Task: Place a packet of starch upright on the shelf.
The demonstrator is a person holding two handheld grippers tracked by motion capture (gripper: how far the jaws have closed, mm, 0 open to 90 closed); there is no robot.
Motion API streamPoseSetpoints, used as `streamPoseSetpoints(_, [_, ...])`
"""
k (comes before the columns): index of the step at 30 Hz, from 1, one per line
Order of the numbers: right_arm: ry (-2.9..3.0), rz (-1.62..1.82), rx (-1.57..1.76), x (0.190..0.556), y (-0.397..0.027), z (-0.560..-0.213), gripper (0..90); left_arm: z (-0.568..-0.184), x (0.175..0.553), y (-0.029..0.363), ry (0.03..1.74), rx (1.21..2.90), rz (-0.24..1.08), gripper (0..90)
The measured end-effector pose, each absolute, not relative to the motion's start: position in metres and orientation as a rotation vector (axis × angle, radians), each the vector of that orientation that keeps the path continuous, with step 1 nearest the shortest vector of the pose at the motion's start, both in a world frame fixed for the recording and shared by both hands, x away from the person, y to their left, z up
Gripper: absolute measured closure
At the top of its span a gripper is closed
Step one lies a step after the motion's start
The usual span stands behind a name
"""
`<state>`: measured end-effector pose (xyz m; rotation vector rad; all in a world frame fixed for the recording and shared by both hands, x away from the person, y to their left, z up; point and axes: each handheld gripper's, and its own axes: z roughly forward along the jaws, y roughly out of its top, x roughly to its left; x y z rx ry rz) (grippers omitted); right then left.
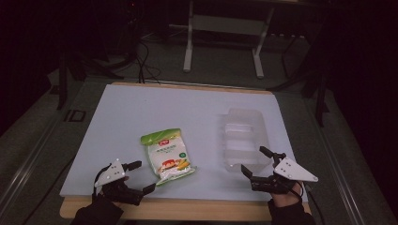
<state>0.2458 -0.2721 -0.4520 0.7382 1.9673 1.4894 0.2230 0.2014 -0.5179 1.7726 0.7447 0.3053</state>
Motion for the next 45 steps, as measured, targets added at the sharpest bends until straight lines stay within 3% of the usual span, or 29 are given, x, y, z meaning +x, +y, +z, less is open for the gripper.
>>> streamPoseSetpoints(11, [1.992,1.483,0.748,0.247,-0.269,-0.455,9.9,-0.516,0.221,0.196,0.675,1.782,0.273,3.0])
streamPoseSetpoints(20, [2.002,1.482,0.732,0.244,-0.265,-0.455,9.9,-0.500,0.212,0.175,0.588,1.885,0.119,2.3])
streamPoseSetpoints(36, [1.997,1.520,0.696,0.238,-0.261,-0.450,9.9,-0.459,0.209,0.153,0.516,1.943,0.239,2.4])
streamPoseSetpoints(45, [2.003,1.508,0.685,0.238,-0.259,-0.450,9.9,-0.448,0.235,0.167,0.618,1.909,0.281,2.3])
